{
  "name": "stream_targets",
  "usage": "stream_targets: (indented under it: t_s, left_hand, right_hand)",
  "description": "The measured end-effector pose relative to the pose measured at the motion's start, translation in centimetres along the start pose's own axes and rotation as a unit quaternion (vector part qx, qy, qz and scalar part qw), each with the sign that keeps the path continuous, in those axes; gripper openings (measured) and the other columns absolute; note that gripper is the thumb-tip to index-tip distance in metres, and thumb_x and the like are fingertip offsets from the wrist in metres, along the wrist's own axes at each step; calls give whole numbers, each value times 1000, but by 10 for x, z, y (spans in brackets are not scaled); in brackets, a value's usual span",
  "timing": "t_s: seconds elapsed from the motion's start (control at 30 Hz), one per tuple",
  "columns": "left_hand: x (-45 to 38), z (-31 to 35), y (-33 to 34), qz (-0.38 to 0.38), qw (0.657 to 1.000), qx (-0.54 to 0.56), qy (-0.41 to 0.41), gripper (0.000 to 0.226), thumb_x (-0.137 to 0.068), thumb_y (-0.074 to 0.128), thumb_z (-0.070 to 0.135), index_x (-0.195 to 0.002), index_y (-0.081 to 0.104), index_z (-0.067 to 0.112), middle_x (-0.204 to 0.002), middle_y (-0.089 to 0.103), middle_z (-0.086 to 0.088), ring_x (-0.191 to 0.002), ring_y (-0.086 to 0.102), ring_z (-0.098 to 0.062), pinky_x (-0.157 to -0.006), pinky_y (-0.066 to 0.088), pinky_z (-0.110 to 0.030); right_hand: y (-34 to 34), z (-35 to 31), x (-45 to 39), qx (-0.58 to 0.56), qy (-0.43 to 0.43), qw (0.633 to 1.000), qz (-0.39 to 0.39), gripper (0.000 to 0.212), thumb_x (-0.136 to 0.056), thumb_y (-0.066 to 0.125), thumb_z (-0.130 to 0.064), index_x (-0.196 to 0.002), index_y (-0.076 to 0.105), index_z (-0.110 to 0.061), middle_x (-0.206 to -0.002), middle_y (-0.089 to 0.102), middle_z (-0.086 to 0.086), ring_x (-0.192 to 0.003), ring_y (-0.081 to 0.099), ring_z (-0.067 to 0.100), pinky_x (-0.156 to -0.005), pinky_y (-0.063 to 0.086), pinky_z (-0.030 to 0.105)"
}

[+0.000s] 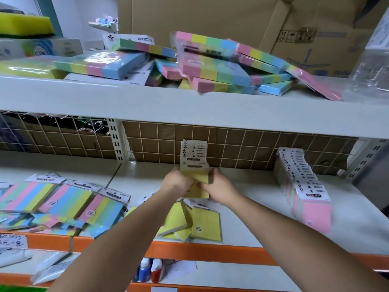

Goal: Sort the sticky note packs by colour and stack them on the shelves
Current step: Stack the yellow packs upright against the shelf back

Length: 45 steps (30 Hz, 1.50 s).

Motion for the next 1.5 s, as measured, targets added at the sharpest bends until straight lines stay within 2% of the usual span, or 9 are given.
stream_targets:
  t_s: [0.1, 0.2, 0.37, 0.5, 0.67, 0.9, 1.1, 1.37, 1.5]
  left_hand:
    - [-11, 6, -2, 23, 999, -23, 31, 25, -84, 56, 21, -107, 46, 15, -106, 61, -6, -90, 56, -25, -71, 43, -30]
    - [-20, 8, -4, 50, 997, -50, 42, 26, -87, 57, 23, -108, 47, 12, -109, 60, -9, -98, 58, -28, -71, 40, -29]
    - [-33, 1, 6, 40, 998, -36, 29, 26, -88, 54, 10, -113, 52, 6, -115, 61, -13, -105, 58, -31, -78, 46, -32]
    - [-39, -4, 15, 32, 999, -32, 23, 31, -87, 53, 4, -117, 53, 7, -117, 61, -14, -106, 58, -31, -82, 49, -34]
    - [-44, -10, 16, 32, 998, -46, 22, 35, -88, 52, 5, -122, 45, 2, -120, 58, -17, -110, 56, -33, -81, 46, -33]
    - [-49, -26, 28, -33, 991, -129, -15, 26, -89, 50, 16, -113, 59, 10, -117, 62, -11, -109, 57, -29, -85, 45, -32]
    - [-52, -28, 31, -43, 990, -135, -18, 24, -88, 52, 21, -107, 65, 15, -115, 64, -8, -107, 58, -27, -85, 47, -31]
    - [-49, -28, 26, -8, 991, -135, -21, 25, -90, 50, 18, -109, 67, 15, -114, 65, -8, -107, 60, -27, -81, 47, -31]
    - [-48, -25, 24, -7, 990, -142, -17, 24, -91, 50, 17, -110, 64, 12, -117, 64, -9, -110, 59, -28, -82, 46, -31]
  right_hand:
    - [3, -4, -6, -20, -4, 1000, 8, 40, -85, 63, -29, -117, 42, -16, -104, 62, 9, -93, 64, 34, -79, 55, 45]
    - [7, -3, -15, 4, -2, 1000, 17, 42, -87, 61, -15, -126, 43, -12, -117, 61, 13, -107, 60, 34, -86, 52, 40]
    - [14, -1, -26, 79, 0, 996, 39, 49, -89, 58, -12, -134, 38, -10, -117, 63, 16, -106, 62, 32, -83, 53, 36]
    - [17, 6, -31, 113, 19, 992, 43, 57, -93, 58, -17, -142, 28, -12, -120, 61, 16, -109, 61, 32, -82, 51, 34]
    - [20, 8, -35, 151, 23, 988, 38, 56, -94, 58, -25, -141, 29, -11, -123, 61, 16, -112, 61, 32, -83, 49, 33]
    - [20, 8, -41, 165, 26, 985, 38, 48, -94, 58, -32, -131, 38, -8, -120, 62, 14, -110, 61, 30, -79, 48, 31]
    - [29, 13, -44, 193, 29, 981, -6, 40, -93, 55, -43, -117, 64, -13, -119, 66, 8, -110, 61, 24, -81, 45, 25]
    - [28, 18, -43, 183, 65, 981, -9, 44, -94, 53, -47, -116, 63, -10, -119, 65, 8, -112, 61, 23, -80, 44, 25]
    - [28, 21, -42, 159, 69, 985, -24, 39, -93, 56, -44, -108, 66, -10, -113, 67, 10, -106, 62, 26, -74, 41, 25]
Point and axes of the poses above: each hand's wrist, its own x-axis away from the middle knuckle, its own y-axis out of the palm, z = x × y, the point moved 9 cm from there along -x, towards the middle knuckle
